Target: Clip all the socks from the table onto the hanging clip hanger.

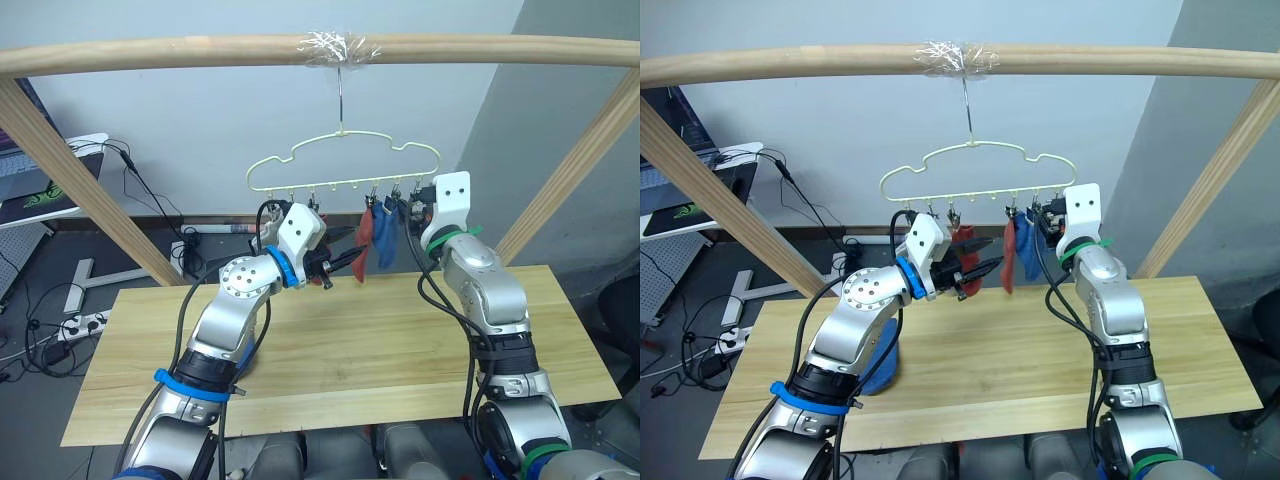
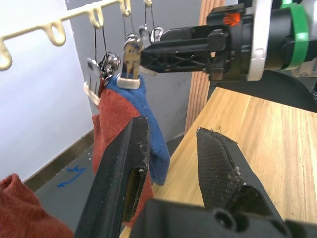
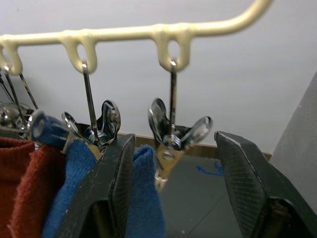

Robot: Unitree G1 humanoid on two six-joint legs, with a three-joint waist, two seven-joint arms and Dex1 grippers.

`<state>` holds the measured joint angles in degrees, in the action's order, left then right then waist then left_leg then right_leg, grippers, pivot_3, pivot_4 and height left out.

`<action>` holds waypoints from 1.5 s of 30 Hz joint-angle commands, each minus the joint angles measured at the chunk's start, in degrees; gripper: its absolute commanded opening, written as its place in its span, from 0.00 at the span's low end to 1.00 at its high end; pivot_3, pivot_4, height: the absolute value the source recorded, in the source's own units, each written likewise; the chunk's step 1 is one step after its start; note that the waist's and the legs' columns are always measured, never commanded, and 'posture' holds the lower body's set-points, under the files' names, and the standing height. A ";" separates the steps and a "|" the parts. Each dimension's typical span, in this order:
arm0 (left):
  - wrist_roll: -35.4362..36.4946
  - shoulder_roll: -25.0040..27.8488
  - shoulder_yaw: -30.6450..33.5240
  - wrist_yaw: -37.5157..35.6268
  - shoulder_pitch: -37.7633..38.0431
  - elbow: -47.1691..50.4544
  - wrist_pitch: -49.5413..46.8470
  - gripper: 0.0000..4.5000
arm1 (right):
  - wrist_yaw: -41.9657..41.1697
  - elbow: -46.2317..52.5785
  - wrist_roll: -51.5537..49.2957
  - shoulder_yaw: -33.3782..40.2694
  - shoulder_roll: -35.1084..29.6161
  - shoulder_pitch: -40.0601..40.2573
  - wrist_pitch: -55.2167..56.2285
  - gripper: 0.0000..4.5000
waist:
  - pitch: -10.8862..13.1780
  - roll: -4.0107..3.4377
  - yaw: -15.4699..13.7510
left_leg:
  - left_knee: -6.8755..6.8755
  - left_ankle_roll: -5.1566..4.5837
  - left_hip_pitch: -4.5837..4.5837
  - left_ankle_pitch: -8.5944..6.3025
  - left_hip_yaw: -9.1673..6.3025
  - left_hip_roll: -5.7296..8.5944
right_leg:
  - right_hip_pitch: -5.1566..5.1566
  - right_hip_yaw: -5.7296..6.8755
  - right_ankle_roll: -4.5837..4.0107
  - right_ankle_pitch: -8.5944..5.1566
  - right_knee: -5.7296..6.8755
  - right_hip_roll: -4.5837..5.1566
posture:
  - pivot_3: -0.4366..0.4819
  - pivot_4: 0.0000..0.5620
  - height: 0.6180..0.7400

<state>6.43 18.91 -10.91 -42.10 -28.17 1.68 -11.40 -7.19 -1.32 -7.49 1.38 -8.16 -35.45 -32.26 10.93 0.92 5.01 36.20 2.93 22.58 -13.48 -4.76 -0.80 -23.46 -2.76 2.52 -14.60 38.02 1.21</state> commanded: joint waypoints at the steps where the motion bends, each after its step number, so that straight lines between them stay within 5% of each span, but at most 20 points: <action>1: 0.79 0.11 0.64 -0.02 -1.25 2.11 -0.11 0.41 | -1.73 -0.91 -0.51 -0.09 0.24 -2.47 2.93 0.59 | 0.00 0.00 0.00 | 0.00 0.00 0.00 0.00 0.00 0.00 | 0.00 0.00 0.00 0.00 0.00 0.00 | 0.39 0.30 0.97; 30: 1.24 -0.53 0.89 0.68 -1.60 1.83 -0.58 0.41 | -4.82 -6.05 -1.14 0.55 0.52 -5.13 6.84 0.59 | 0.00 0.00 -0.05 | 0.00 0.00 0.00 0.00 -0.01 0.00 | 0.00 0.01 -0.01 0.00 0.01 0.00 | 0.40 0.30 0.97; 39: 0.92 -0.93 0.63 1.11 -1.38 2.12 -0.63 0.41 | -4.80 -6.86 -1.33 0.96 0.56 -5.43 7.89 0.04 | 0.00 0.00 -0.05 | 0.00 0.00 0.00 0.00 -0.01 0.00 | 0.00 0.01 -0.01 0.01 0.01 0.00 | 0.40 0.30 0.97; 45: 0.95 -1.31 0.37 2.01 -0.61 3.23 -1.27 0.41 | -4.96 -6.90 -1.55 1.17 0.50 -5.45 8.17 0.00 | 0.00 0.00 -0.05 | 0.00 0.00 0.00 0.00 -0.01 0.00 | 0.00 0.01 -0.01 0.01 0.01 0.00 | 0.40 0.30 0.97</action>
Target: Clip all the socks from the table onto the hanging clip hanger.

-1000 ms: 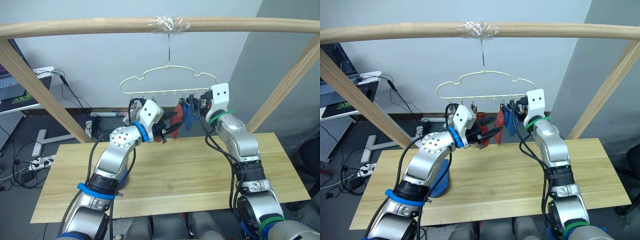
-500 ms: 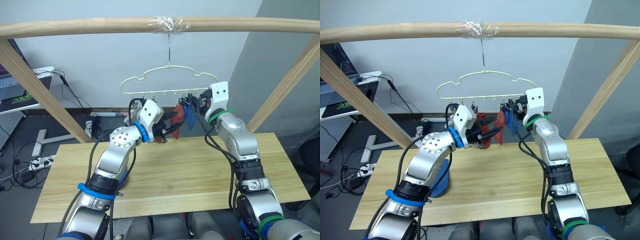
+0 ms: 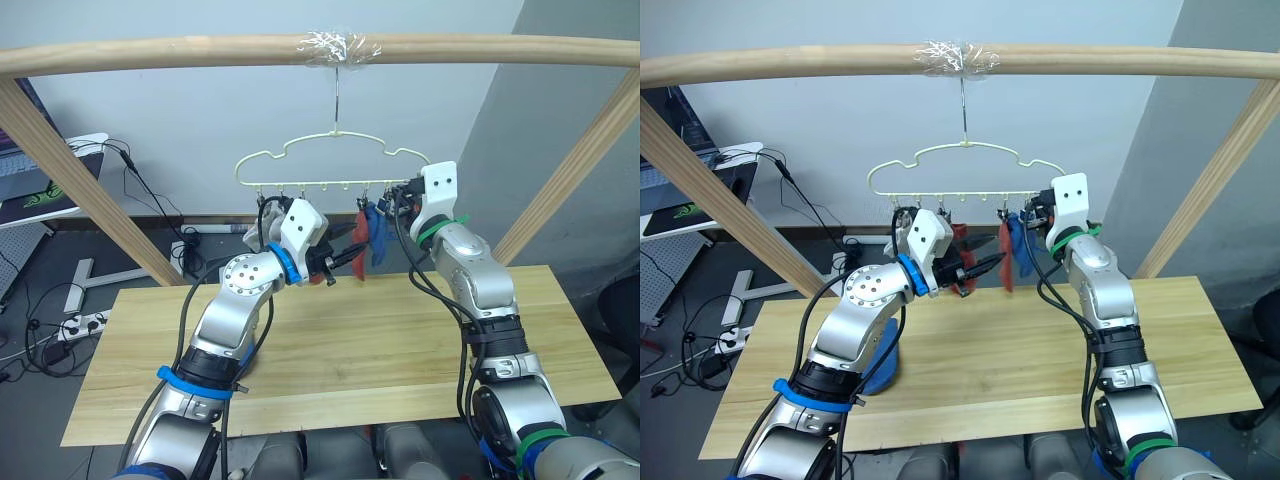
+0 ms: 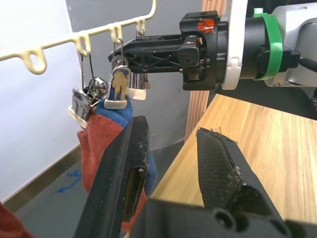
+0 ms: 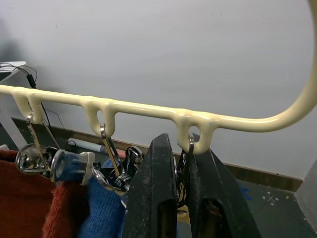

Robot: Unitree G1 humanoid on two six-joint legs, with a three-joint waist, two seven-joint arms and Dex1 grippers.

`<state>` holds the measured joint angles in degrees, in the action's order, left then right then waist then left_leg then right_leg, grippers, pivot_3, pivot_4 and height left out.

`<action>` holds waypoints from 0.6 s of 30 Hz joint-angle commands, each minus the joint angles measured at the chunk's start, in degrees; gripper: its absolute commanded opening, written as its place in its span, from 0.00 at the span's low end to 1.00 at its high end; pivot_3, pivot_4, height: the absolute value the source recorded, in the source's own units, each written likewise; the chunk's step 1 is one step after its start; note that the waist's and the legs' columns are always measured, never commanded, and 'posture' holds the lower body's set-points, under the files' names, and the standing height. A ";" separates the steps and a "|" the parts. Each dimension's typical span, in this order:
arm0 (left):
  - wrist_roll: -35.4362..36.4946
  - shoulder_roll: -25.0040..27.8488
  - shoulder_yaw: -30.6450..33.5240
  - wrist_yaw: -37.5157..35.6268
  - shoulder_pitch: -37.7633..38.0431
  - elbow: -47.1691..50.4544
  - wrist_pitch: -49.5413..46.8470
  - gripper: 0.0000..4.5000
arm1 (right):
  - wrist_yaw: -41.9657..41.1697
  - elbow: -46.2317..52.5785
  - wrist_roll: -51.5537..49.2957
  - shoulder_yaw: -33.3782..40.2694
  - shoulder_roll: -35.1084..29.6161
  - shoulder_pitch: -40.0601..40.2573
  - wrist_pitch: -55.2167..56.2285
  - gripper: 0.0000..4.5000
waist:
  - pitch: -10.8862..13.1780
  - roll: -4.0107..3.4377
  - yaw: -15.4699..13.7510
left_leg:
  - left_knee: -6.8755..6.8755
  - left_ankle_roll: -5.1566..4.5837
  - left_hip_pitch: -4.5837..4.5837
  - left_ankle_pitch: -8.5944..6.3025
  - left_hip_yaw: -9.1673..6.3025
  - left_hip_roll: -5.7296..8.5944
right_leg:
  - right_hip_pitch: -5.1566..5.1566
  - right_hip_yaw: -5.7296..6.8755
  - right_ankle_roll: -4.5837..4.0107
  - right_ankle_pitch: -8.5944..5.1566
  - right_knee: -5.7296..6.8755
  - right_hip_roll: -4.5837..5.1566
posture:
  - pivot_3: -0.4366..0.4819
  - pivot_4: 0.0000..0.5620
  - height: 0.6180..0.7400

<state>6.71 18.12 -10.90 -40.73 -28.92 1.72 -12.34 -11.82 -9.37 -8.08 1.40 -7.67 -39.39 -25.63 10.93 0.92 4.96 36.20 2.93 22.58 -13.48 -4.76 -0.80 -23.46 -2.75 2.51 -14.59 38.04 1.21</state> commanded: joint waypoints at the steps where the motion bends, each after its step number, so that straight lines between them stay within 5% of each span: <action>1: 1.04 -0.65 0.39 0.77 0.52 3.74 -0.93 0.41 | -0.37 1.18 -0.98 1.19 0.02 -1.52 1.55 0.00 | 0.00 0.00 0.00 | 0.00 0.00 0.00 0.00 0.00 0.00 | 0.00 0.00 0.00 0.00 0.00 0.00 | 0.40 0.30 0.97; 5: 1.57 0.24 2.15 1.82 2.17 4.72 -4.58 0.52 | -0.45 1.28 -0.94 1.31 0.05 -1.51 1.52 0.00 | 0.00 0.00 0.02 | 0.00 0.00 0.00 0.00 0.00 0.00 | 0.00 0.00 0.00 0.00 0.01 0.00 | 0.40 0.30 0.97; 12: -3.58 7.70 4.99 5.65 10.44 1.32 -5.85 0.97 | -0.59 2.04 -0.94 1.49 0.01 -1.14 0.98 0.00 | 0.01 -0.02 0.10 | -0.03 0.00 -0.08 0.00 0.00 -0.03 | 0.00 0.00 0.00 0.00 0.05 -0.02 | 0.40 0.31 0.97; 18: -3.18 16.76 9.34 2.00 16.01 -9.38 -2.24 0.99 | -1.06 2.73 -1.15 1.42 -0.17 -0.83 0.30 0.00 | 0.07 -0.11 0.04 | -0.08 0.00 -0.07 0.00 -0.01 -0.05 | -0.06 0.03 -0.01 -0.01 0.05 -0.02 | 0.41 0.32 0.97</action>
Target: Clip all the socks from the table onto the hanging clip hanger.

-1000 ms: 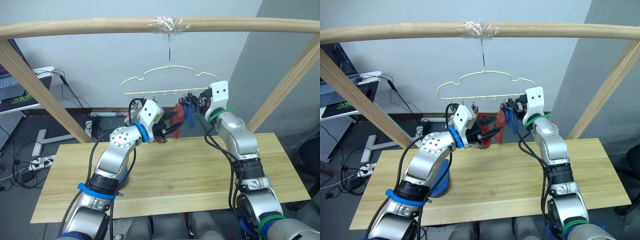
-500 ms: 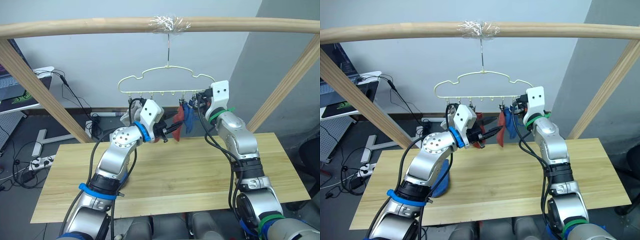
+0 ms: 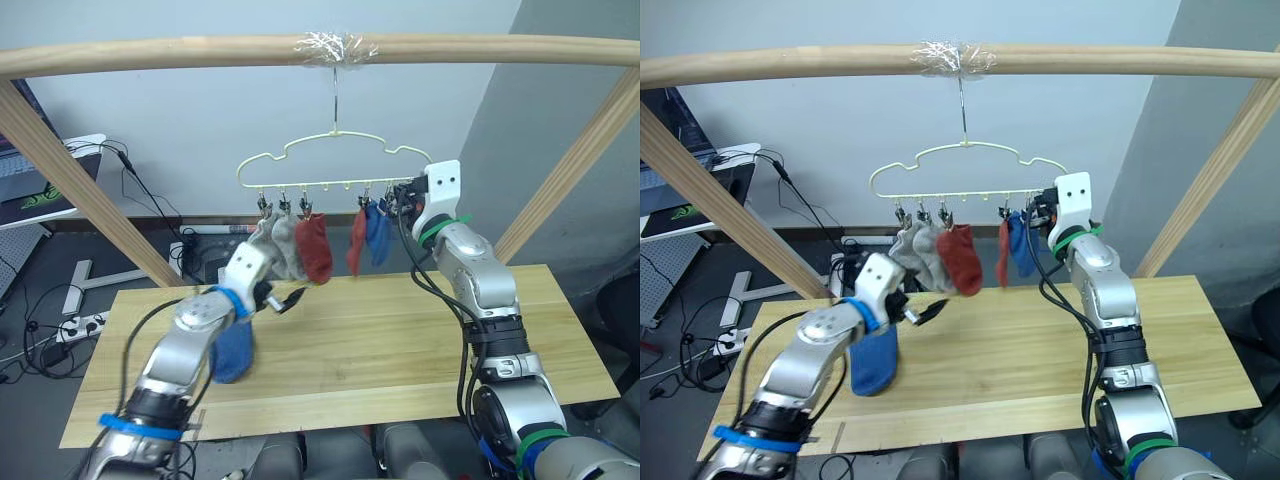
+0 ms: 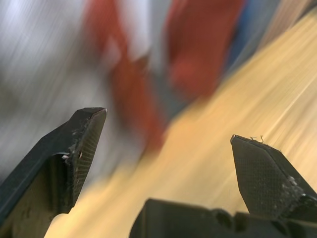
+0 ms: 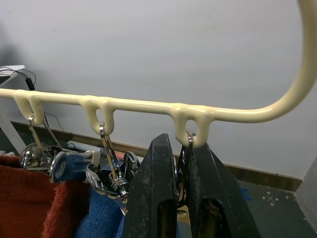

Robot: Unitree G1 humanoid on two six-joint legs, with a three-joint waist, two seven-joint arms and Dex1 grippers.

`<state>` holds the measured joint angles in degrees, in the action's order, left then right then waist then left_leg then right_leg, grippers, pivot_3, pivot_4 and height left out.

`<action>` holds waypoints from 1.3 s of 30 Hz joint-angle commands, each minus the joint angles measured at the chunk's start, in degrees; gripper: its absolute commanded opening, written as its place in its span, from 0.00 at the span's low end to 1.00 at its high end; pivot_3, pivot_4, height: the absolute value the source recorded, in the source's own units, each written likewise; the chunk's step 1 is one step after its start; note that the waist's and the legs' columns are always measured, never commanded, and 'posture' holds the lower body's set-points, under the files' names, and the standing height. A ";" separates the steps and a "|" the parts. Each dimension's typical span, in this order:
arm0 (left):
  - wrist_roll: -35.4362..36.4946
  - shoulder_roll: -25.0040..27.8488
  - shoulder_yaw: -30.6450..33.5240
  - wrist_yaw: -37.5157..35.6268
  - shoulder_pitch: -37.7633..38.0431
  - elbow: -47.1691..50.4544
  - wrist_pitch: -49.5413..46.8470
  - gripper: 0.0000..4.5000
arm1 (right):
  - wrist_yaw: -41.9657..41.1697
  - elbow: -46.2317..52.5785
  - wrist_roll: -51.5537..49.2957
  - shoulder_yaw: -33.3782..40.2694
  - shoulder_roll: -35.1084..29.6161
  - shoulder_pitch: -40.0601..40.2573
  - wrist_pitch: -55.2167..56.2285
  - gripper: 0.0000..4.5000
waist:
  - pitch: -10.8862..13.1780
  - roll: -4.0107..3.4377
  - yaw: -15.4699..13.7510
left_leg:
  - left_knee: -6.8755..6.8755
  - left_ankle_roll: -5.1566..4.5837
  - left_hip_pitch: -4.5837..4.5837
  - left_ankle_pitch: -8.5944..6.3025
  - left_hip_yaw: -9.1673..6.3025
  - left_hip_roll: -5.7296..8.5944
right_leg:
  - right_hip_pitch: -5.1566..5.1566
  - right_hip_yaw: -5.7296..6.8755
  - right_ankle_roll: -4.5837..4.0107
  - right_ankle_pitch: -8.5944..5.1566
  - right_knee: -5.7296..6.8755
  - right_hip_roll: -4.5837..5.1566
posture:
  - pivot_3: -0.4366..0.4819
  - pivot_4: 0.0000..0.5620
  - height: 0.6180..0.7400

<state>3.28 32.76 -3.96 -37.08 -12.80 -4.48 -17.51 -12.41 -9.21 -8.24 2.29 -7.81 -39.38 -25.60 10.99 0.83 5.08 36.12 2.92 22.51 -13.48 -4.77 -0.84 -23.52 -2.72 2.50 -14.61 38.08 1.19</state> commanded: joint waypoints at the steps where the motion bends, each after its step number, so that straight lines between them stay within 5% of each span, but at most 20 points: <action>1: 0.44 2.99 2.85 -2.27 -0.20 -5.54 3.53 0.99 | -0.53 2.60 -1.00 0.47 -0.04 -0.83 0.22 0.00 | 0.02 -0.02 -0.21 | 0.00 0.00 0.01 0.00 0.00 0.00 | -0.01 0.00 0.00 0.00 0.00 0.00 | 0.41 0.32 0.97; 15: -2.18 2.01 3.16 -0.76 -7.34 -37.65 3.91 0.99 | -1.44 3.38 -1.05 -0.18 0.12 -0.78 -1.26 0.00 | 0.05 -0.02 -0.29 | -0.03 0.00 0.03 0.00 -0.01 0.02 | -0.02 0.05 0.00 0.00 0.01 0.04 | 0.41 0.37 0.97; 18: -1.50 1.81 2.73 -3.24 -6.19 -37.12 2.01 0.87 | -1.47 3.79 -1.02 -0.33 0.31 -0.41 -1.55 0.00 | 0.06 -0.04 -0.23 | -0.02 0.00 -0.05 0.00 0.00 0.01 | 0.02 0.02 0.01 0.00 0.04 0.04 | 0.41 0.37 0.97; 31: 1.87 -0.52 2.92 -8.39 -2.60 -26.76 -2.51 0.04 | -1.50 4.43 -0.93 -0.44 0.58 -0.05 -2.35 0.00 | 0.15 -0.20 -0.08 | -0.03 0.00 -0.15 0.00 0.05 0.00 | 0.09 -0.04 0.01 0.00 0.04 0.04 | 0.41 0.37 0.97; 39: 9.96 -7.90 -4.58 -15.95 -3.64 0.00 -15.05 0.00 | -1.25 4.47 -0.82 -0.23 0.45 -0.18 -2.63 0.00 | 0.31 -0.15 -0.32 | 0.00 0.00 0.10 0.00 0.00 0.02 | 0.02 0.01 0.01 0.00 -0.05 0.06 | 0.40 0.36 0.97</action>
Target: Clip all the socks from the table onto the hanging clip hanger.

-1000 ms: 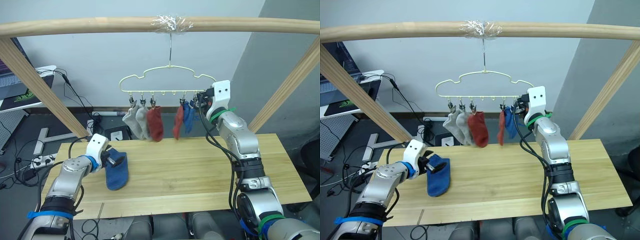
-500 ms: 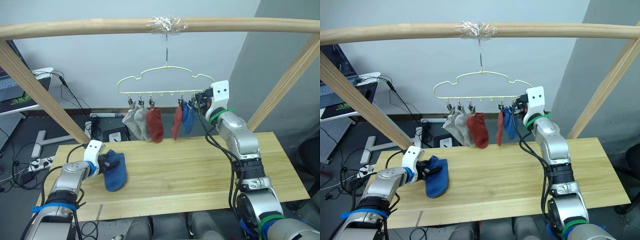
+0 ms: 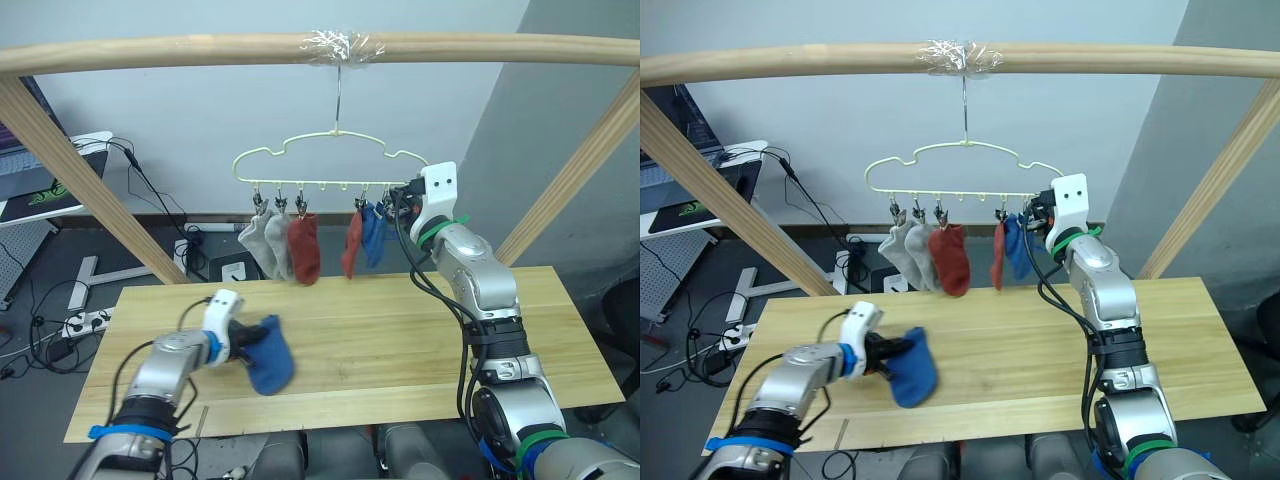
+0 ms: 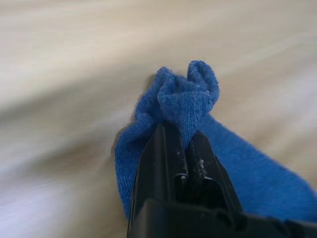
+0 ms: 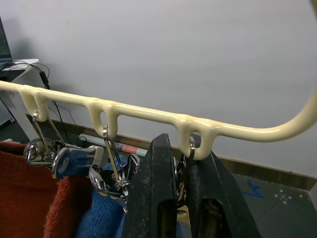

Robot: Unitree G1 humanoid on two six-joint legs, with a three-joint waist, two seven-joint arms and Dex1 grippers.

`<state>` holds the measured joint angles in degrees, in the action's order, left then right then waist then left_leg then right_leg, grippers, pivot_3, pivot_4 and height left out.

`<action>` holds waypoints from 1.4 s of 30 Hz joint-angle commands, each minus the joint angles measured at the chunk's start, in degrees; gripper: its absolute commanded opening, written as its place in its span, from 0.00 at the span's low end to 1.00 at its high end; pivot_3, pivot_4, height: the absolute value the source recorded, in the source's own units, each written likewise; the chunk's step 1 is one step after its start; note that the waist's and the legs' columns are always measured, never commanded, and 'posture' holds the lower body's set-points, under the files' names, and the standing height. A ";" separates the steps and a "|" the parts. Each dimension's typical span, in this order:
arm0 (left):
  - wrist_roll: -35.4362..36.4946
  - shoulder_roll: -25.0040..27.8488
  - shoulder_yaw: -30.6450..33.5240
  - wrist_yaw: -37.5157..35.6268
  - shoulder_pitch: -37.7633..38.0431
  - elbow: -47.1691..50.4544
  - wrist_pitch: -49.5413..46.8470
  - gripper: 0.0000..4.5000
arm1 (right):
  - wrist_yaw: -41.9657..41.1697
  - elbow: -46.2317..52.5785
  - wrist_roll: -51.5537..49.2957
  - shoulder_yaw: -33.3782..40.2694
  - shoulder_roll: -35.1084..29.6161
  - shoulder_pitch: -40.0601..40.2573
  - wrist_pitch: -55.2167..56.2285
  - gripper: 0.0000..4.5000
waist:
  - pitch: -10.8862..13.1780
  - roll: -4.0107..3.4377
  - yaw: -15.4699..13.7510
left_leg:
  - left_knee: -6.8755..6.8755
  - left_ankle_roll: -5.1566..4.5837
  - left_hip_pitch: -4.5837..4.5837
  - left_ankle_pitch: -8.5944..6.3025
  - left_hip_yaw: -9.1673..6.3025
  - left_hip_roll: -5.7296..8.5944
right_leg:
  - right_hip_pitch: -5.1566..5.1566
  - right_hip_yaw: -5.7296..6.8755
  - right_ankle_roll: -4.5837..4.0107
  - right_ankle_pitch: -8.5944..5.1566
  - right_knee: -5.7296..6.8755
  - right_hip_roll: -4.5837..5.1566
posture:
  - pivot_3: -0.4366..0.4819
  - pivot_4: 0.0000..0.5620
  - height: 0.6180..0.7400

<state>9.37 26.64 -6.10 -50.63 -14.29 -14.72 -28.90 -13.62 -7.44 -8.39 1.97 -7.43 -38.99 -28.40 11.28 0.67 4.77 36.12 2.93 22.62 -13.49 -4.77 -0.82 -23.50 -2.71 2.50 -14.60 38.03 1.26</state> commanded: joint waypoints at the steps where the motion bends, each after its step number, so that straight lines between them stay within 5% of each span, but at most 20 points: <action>1: 4.66 -3.57 -3.73 -2.32 -3.29 12.83 -4.72 0.00 | 0.00 2.72 -0.67 0.14 0.06 -0.57 0.15 0.00 | 0.02 0.01 -0.01 | 0.00 0.00 0.02 0.00 0.00 0.00 | -0.01 0.00 0.00 0.00 -0.01 0.00 | 0.40 0.36 0.97; 7: 3.44 -13.86 -7.39 4.08 -10.69 13.03 -2.52 0.00 | 0.37 2.67 -0.64 0.28 0.24 -0.73 0.11 0.00 | 0.03 0.01 0.27 | 0.00 0.00 -0.05 0.00 0.04 0.01 | 0.01 -0.04 0.01 0.00 0.00 -0.02 | 0.38 0.35 0.97; 20: -4.01 -27.59 -6.03 19.40 -27.62 -11.78 13.77 0.00 | 1.19 5.17 -1.30 1.21 0.04 0.19 -2.02 0.00 | 0.11 0.09 0.23 | 0.00 0.00 0.04 0.00 0.03 0.05 | 0.00 -0.03 0.03 -0.01 -0.09 -0.03 | 0.35 0.35 0.97; 30: -6.05 -29.30 -3.81 23.80 -34.51 -22.89 20.69 0.00 | 0.92 6.58 -2.21 0.81 0.04 0.97 -4.41 0.00 | 0.16 0.12 0.40 | -0.01 0.00 0.06 0.00 0.03 0.06 | -0.03 -0.02 0.08 -0.03 -0.10 -0.04 | 0.34 0.35 0.97; 42: -5.54 -29.64 -1.42 23.84 -35.87 -23.30 23.34 0.00 | 0.45 7.38 -2.82 -0.27 -0.23 2.11 -7.67 0.00 | 0.17 0.12 0.38 | -0.01 0.00 0.07 0.00 0.02 0.06 | -0.02 -0.01 0.11 -0.05 -0.11 -0.03 | 0.34 0.35 0.97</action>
<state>3.47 -2.45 -8.06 -26.73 -48.36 -40.47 -7.29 -12.61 -1.74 -10.34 1.94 -7.67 -37.17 -35.27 11.45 0.79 5.14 36.11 2.92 22.69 -13.49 -4.75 -0.76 -23.53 -2.73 2.62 -14.66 37.93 1.23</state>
